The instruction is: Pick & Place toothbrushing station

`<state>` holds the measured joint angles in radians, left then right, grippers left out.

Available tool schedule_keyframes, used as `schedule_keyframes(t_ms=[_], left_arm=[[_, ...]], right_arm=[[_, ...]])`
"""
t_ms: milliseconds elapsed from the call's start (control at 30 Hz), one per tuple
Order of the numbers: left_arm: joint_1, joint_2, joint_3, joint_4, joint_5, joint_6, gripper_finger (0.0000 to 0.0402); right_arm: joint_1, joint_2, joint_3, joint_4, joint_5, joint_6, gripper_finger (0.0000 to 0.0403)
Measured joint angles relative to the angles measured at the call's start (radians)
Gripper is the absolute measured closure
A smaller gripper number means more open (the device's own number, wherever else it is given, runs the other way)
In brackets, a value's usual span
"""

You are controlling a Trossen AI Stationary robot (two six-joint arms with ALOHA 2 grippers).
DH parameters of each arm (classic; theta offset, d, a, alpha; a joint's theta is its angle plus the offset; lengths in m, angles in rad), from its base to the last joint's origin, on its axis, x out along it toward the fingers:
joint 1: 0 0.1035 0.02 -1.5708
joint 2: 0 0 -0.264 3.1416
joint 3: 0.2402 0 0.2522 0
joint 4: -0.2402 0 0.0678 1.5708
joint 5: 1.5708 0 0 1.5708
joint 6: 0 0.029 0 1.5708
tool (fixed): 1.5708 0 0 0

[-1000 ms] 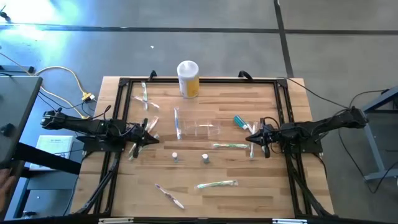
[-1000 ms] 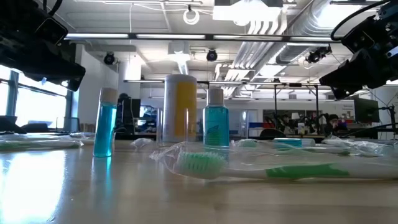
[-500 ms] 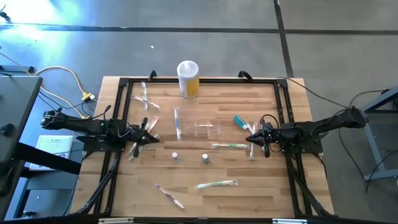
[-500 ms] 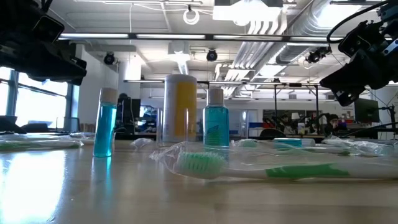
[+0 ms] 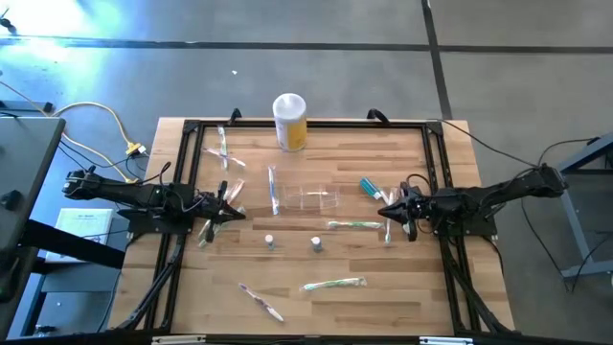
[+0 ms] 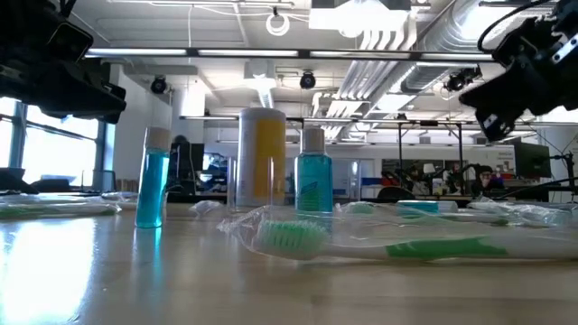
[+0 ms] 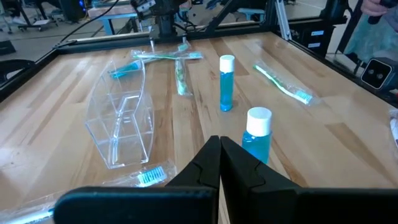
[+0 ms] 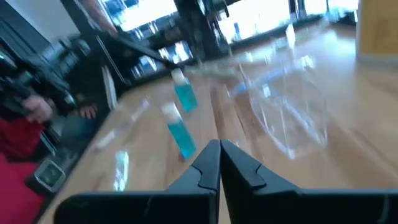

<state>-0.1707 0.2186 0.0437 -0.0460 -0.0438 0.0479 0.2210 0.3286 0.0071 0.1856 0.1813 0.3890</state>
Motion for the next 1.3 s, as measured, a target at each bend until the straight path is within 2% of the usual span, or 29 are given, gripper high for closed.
schedule_keyframes(t_ms=[167,333,567,733,967,1100,1300], left_arm=[[0.000,0.000,0.000,0.000,0.000,0.000,0.0402],[0.000,0.000,0.000,0.000,0.000,-0.028,0.0402],[0.000,0.000,0.000,0.000,-0.001,-0.031,0.0402],[0.000,0.000,0.000,-0.001,0.007,-0.031,0.0402],[0.000,0.000,0.000,-0.001,0.011,-0.031,0.0402],[0.000,0.000,0.000,-0.001,0.012,-0.031,0.0402],[0.000,0.000,0.000,-0.001,0.012,-0.031,0.0402]], right_arm=[[0.002,0.034,0.062,0.020,0.031,-0.106,0.0388],[0.002,0.137,0.187,-0.003,0.065,-0.132,0.0341],[0.002,0.423,0.410,-0.024,0.047,-0.172,0.0245],[0.002,0.663,0.600,-0.110,-0.027,-0.210,0.0204],[0.003,0.942,0.900,-0.334,-0.030,-0.229,0.0196],[0.001,1.075,1.054,-0.468,-0.029,-0.166,0.0196],[0.001,1.231,1.211,-0.619,-0.027,-0.113,0.0196]])
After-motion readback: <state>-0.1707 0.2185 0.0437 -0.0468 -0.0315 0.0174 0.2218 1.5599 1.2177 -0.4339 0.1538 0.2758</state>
